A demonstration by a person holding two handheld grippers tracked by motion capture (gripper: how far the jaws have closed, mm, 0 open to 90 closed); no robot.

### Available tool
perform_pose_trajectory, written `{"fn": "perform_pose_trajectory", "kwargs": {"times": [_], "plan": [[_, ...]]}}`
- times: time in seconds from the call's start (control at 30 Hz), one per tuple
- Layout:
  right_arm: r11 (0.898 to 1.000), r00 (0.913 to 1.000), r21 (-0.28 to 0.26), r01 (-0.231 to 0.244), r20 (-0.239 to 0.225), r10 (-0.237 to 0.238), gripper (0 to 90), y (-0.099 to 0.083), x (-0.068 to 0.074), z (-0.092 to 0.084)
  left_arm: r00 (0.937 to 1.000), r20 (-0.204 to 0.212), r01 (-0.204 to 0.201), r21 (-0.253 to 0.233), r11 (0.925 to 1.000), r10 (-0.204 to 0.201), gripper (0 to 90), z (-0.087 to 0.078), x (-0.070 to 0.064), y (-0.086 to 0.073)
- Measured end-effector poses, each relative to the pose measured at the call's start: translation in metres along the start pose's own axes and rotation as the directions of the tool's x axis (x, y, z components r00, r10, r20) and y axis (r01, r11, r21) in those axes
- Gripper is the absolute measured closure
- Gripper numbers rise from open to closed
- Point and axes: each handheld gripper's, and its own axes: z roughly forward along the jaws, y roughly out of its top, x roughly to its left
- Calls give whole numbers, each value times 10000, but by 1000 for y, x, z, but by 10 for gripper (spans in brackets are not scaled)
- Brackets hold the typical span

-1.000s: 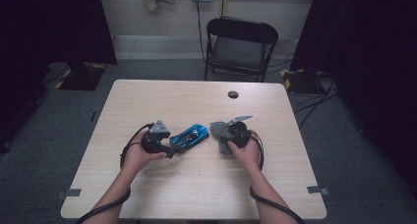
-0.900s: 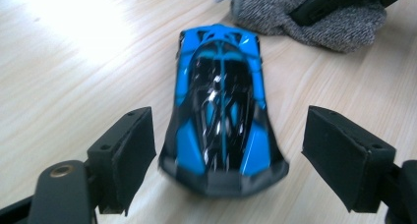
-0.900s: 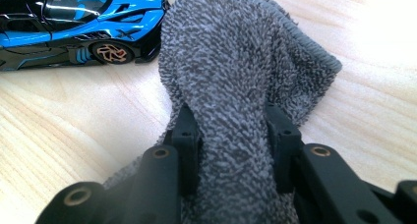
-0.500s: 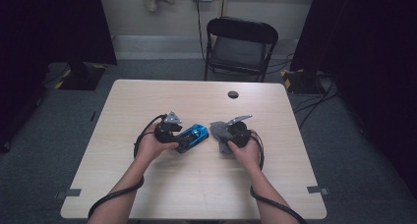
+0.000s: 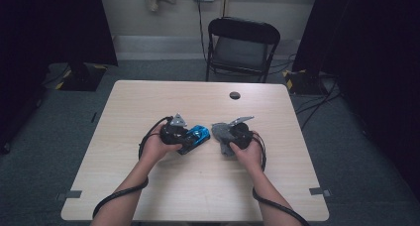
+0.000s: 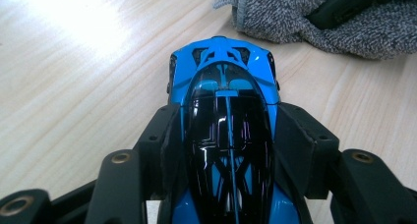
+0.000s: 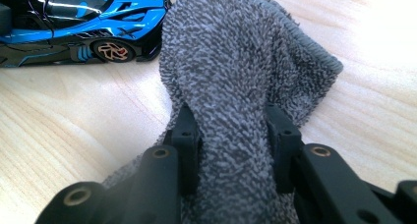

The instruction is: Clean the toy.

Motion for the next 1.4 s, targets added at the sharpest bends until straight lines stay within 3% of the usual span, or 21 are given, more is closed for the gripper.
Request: {"fn": "perform_pose_trajectory", "kwargs": {"times": [0.33, 0.47, 0.8, 1.0, 1.2, 1.4], "plan": [[9999, 9999, -6, -110, 51, 110, 651, 0, 1, 0, 10000, 67, -52, -63, 10000, 52, 447, -1, 1, -3], [9998, 9995, -184, -9, 300, 15, 663, 2, 5, -5, 9999, 118, -1, -105, 9999, 2, 447, -1, 1, -3], [9998, 9982, -211, 20, -592, -33, 668, 3, 25, -8, 10000, 50, 59, 39, 10000, -59, 449, -1, 0, -1], [9999, 9969, -143, -47, -788, 35, 670, 3, 40, 2, 9999, -46, 108, 44, 9999, -108, 450, -2, -1, -2], [9995, 9960, 23, 303, -842, -300, 672, 8, 55, 5, 9999, -96, 88, 91, 9999, -87, 451, -2, -2, -1], [9996, 9956, 69, 284, -893, -277, 660, 9, 57, 6, 9999, -87, 102, -1, 9999, -102, 451, -2, -2, -2]]}}
